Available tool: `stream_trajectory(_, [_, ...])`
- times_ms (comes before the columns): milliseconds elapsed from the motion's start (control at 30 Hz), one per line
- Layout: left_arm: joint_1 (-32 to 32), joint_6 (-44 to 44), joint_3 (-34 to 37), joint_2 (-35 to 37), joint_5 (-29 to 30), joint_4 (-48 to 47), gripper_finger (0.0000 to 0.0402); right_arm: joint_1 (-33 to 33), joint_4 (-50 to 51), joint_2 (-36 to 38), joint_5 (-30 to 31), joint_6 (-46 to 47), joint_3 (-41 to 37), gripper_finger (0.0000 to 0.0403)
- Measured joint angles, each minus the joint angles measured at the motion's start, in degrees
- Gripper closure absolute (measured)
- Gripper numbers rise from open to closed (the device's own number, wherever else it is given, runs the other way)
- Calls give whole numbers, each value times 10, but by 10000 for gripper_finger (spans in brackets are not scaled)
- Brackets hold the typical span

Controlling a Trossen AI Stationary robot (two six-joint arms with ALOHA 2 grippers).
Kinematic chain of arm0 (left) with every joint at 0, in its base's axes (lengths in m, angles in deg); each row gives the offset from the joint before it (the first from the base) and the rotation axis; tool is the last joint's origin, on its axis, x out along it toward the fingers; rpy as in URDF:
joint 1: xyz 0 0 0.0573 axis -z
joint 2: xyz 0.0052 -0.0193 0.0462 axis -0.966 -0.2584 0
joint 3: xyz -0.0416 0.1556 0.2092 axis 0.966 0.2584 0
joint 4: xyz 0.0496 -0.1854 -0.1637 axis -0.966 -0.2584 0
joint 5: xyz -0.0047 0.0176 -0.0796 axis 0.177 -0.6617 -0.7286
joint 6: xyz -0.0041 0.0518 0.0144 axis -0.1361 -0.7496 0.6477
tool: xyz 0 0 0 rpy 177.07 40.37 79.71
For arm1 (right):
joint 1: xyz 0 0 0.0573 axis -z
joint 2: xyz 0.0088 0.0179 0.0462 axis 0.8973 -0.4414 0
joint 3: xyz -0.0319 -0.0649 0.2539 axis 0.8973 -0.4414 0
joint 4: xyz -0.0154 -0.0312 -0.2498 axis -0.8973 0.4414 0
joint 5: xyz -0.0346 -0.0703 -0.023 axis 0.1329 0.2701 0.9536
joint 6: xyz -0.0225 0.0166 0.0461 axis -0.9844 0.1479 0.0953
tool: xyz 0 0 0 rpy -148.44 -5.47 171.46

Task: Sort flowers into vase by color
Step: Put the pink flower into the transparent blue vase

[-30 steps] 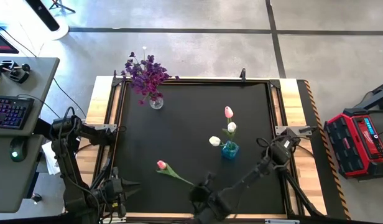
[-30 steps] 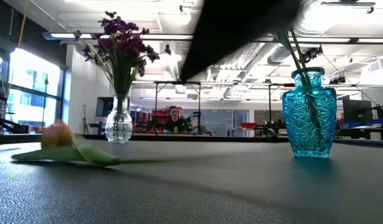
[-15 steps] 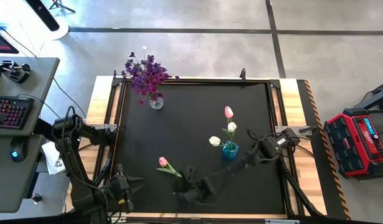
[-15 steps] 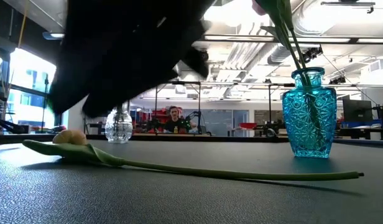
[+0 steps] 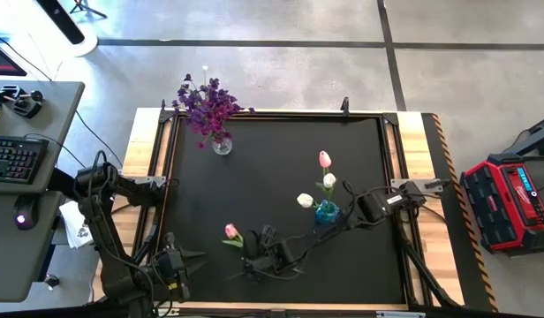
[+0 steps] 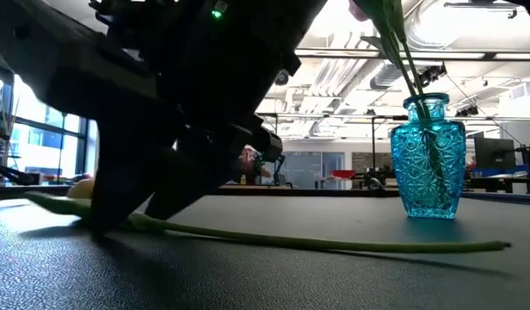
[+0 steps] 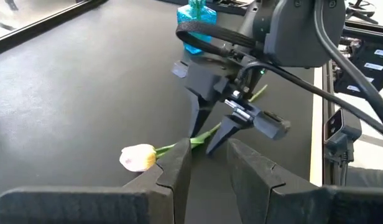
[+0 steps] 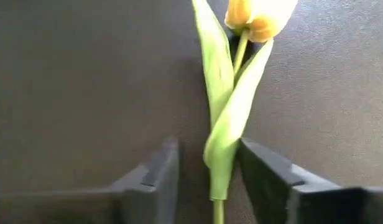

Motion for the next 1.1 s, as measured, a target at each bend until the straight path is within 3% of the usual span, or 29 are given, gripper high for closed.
stream_trajectory(233, [1, -5, 1, 0, 0, 1, 310, 2, 13, -2, 7, 19, 1, 390])
stream_trajectory(467, [18, 40, 54, 0, 0, 46, 310, -32, 114, 24, 51, 58, -2, 399])
stream_trajectory(700, [28, 11, 131, 0, 0, 186, 310, -112, 239, 85, 183, 141, -1, 401])
stream_trajectory(867, [6, -167, 188, 0, -18, 418, 310, -177, 301, 112, 242, 211, -1, 402])
stream_trajectory(1100, [-66, -558, 259, 0, -157, 838, 310, -283, 364, 128, 331, 347, -1, 402])
